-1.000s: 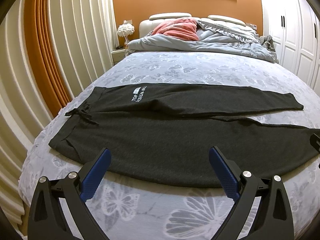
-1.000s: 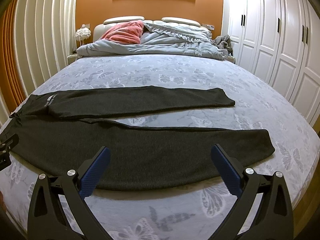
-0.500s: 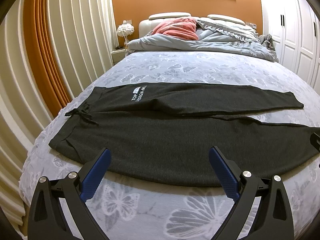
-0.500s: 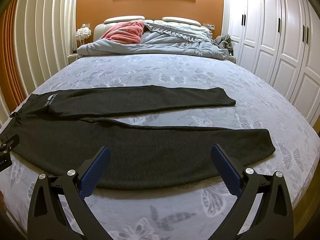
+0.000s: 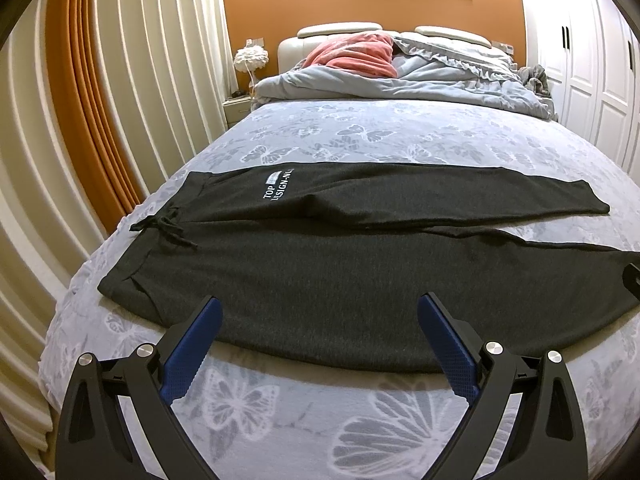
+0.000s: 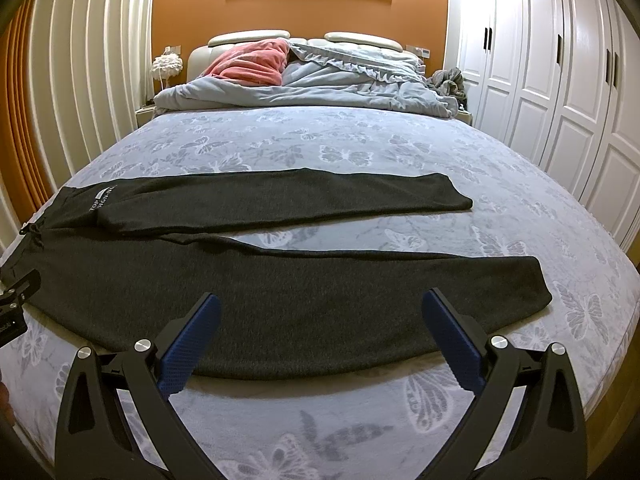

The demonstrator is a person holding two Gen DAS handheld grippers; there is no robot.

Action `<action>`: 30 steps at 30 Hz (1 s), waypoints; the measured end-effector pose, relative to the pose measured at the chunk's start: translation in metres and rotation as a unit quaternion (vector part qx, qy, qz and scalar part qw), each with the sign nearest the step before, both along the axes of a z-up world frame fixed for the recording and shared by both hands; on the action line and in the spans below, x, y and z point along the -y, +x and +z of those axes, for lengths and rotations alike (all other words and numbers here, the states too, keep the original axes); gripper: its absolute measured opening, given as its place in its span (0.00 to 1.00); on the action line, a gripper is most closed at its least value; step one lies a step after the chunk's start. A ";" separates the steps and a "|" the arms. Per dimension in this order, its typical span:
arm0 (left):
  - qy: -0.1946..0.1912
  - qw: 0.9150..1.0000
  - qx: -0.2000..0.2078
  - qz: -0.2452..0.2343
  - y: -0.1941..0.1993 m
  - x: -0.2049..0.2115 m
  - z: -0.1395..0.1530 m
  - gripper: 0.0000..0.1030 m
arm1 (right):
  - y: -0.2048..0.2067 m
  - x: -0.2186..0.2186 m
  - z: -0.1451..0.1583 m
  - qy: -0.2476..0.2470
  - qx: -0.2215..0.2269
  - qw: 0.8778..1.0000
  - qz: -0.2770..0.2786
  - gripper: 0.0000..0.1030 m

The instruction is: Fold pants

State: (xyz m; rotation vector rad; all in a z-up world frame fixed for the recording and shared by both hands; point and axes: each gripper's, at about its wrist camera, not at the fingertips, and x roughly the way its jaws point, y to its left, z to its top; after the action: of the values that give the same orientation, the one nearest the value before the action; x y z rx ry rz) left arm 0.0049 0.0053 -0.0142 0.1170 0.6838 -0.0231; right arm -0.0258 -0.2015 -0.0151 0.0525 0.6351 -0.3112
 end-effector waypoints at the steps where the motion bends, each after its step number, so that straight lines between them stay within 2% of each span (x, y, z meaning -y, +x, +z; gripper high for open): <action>1: 0.000 1.000 0.000 0.000 0.000 0.001 0.001 0.93 | 0.000 0.000 0.000 -0.001 0.001 1.000 -0.001 0.95; 30: 0.002 1.000 0.000 0.000 0.001 0.003 0.001 0.93 | 0.001 -0.001 -0.002 -0.003 0.002 1.000 -0.001 0.95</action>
State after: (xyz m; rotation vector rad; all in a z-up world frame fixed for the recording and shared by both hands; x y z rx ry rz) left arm 0.0055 0.0020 -0.0134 0.1210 0.6848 -0.0209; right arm -0.0252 -0.2008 -0.0175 0.0477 0.6309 -0.3159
